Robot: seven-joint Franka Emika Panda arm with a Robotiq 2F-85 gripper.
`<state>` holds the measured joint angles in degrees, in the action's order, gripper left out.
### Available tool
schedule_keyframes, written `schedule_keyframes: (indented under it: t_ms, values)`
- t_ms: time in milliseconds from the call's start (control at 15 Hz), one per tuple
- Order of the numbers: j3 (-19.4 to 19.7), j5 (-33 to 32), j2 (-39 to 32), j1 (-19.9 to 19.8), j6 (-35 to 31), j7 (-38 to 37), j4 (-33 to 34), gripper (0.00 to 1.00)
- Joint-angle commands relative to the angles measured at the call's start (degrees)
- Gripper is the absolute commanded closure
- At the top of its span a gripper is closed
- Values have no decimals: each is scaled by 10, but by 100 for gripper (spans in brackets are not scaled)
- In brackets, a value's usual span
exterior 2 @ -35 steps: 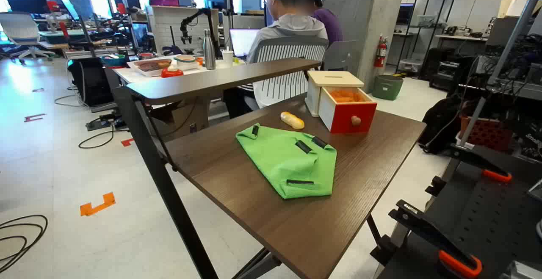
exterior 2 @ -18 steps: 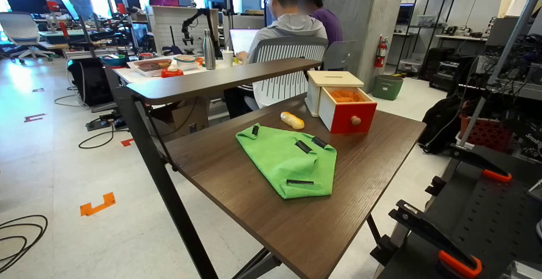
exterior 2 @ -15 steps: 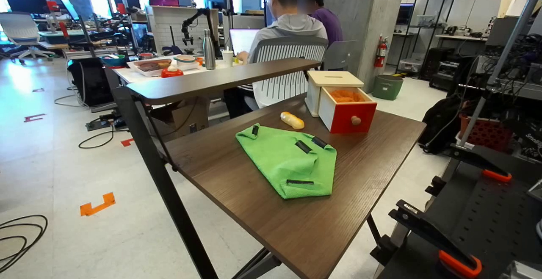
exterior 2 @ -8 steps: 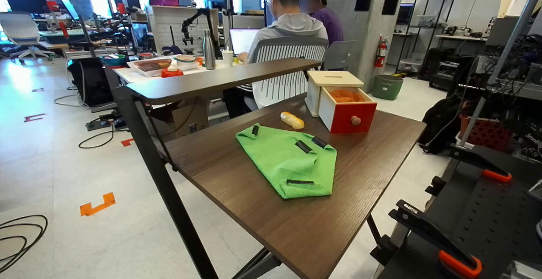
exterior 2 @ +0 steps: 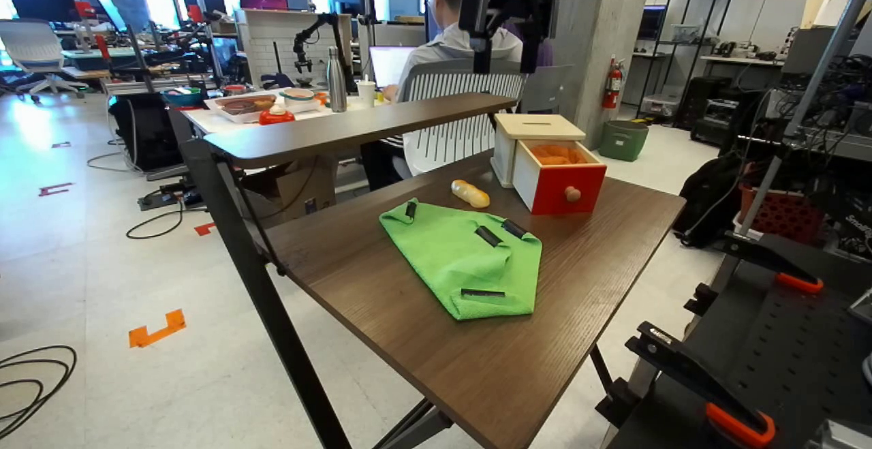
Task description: Move the yellow object to the right
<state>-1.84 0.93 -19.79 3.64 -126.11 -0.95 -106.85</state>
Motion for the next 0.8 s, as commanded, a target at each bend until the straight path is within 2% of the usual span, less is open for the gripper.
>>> schedule_keyframes:
  t_ms: [0,733]
  values:
    - [-6,11,-94,-8,17,13,94,0]
    - [2,-1,-230,-19,24,24,181,0]
